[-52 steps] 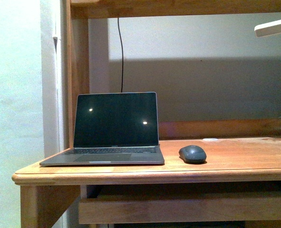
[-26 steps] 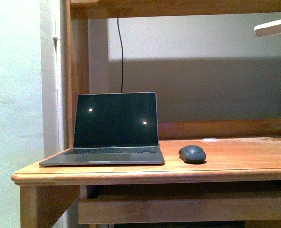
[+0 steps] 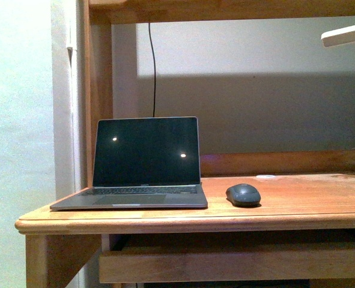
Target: Place mouse
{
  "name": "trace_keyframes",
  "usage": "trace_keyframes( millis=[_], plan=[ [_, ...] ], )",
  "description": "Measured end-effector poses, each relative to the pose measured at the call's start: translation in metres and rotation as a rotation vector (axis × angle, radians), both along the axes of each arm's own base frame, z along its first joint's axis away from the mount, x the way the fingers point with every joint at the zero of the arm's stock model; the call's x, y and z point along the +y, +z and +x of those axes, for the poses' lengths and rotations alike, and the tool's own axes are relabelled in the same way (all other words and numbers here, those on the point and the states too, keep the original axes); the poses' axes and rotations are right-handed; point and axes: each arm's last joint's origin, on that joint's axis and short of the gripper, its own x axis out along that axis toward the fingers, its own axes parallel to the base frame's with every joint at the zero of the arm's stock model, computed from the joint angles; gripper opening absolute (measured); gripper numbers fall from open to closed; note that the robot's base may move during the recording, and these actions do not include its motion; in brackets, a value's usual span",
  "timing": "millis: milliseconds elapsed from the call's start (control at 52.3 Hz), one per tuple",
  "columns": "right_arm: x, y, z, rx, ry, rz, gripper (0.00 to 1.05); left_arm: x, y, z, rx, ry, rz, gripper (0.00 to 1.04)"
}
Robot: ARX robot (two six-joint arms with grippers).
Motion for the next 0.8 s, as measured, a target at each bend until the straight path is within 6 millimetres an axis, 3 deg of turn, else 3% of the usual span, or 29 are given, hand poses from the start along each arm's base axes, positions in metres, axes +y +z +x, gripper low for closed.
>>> trace_keyframes(
  millis=[134,440,804],
  plan=[
    [0.000,-0.003,-0.011,0.011,0.003,0.000,0.03,0.000,0.000,0.000,0.000,0.000,0.000,0.97],
    [0.000,-0.003,-0.011,0.003,0.000,-0.001,0.04,0.000,0.000,0.000,0.000,0.000,0.000,0.97],
    [0.000,-0.003,-0.011,0.003,0.000,-0.001,0.59,0.000,0.000,0.000,0.000,0.000,0.000,0.97]
  ],
)
